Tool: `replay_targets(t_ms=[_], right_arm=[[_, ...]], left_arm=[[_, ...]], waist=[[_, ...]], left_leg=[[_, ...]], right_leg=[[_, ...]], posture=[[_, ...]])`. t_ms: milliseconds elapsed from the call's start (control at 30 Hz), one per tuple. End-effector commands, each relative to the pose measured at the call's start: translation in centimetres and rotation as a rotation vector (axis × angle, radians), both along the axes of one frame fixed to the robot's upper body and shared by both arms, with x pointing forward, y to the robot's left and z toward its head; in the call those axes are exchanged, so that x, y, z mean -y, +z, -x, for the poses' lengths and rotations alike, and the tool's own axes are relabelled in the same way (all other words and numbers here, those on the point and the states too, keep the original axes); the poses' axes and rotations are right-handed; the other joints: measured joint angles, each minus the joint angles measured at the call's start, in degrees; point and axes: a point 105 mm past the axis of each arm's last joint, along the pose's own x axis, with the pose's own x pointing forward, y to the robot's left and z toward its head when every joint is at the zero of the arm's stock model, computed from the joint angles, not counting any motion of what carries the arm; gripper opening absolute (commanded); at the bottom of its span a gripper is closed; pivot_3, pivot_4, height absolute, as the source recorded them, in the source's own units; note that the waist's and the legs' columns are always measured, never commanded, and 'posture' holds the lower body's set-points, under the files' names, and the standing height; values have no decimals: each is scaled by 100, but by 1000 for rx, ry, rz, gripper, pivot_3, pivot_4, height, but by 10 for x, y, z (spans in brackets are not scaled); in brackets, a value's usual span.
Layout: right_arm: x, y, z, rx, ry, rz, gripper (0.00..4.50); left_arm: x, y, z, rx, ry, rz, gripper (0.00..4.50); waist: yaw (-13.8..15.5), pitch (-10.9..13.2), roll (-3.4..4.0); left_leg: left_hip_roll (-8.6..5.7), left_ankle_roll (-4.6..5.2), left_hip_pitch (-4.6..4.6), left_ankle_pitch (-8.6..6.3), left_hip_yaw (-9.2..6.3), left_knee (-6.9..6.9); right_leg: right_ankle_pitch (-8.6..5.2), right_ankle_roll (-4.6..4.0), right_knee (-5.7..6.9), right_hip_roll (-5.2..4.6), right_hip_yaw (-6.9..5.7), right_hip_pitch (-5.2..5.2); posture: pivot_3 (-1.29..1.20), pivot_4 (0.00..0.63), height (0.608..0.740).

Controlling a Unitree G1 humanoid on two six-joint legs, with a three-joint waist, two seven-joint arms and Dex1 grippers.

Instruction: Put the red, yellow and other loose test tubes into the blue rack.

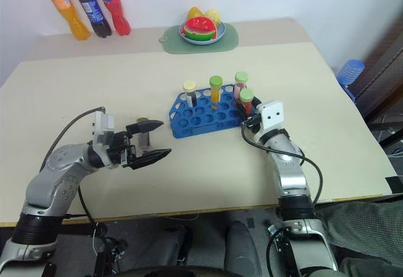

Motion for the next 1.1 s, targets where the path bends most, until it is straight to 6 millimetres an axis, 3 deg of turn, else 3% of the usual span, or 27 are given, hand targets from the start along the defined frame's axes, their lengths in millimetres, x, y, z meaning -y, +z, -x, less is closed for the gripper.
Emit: replay_targets(t_ms=[33,67,167,433,633,800,1000,1100], right_arm=[[6,18,7,30,31,-28,2358],[8,18,6,28,25,-23,2586],[10,18,3,19,-11,-17,3985],[8,25,15,-30,44,4,3985],[15,31,43,-138,94,79,3985],[35,25,61,-393,98,54,3985],[56,12,60,-667,11,89,3985],[58,17,43,-727,-25,51,3985]], left_arm=[[5,5,-1,30,-19,9,4500],[6,5,-1,30,-22,11,4500],[7,5,-2,32,-30,14,4500],[7,5,-4,35,-38,11,4500],[7,4,-4,35,-43,11,4500],[9,1,-1,35,-82,-18,4500],[13,-4,6,32,-163,-59,4500],[14,-4,6,38,-183,-70,4500]], waist=[[-1,0,0],[-1,0,0],[-5,0,0],[6,0,0],[24,1,-2],[27,3,-5],[26,4,-5],[7,4,-6]], left_leg=[[0,0,0,0,0,0],[0,0,0,0,0,0],[0,0,1,0,0,-1],[1,0,-2,0,0,-1],[0,3,-6,-2,0,1],[2,5,-7,-3,0,1],[3,8,-9,-5,6,6],[5,9,-9,-5,11,6]], right_leg=[[0,0,-1,0,0,1],[0,0,0,0,0,1],[0,0,0,0,0,1],[0,0,-1,0,0,-1],[0,0,-7,-1,0,0],[0,0,-8,-1,-1,0],[0,0,-12,-3,-1,2],[0,0,-16,-3,-2,2]], posture=[[0,150,740],[0,150,740],[0,150,740],[0,150,740],[0,150,740],[0,150,740],[0,150,740],[0,150,740]])
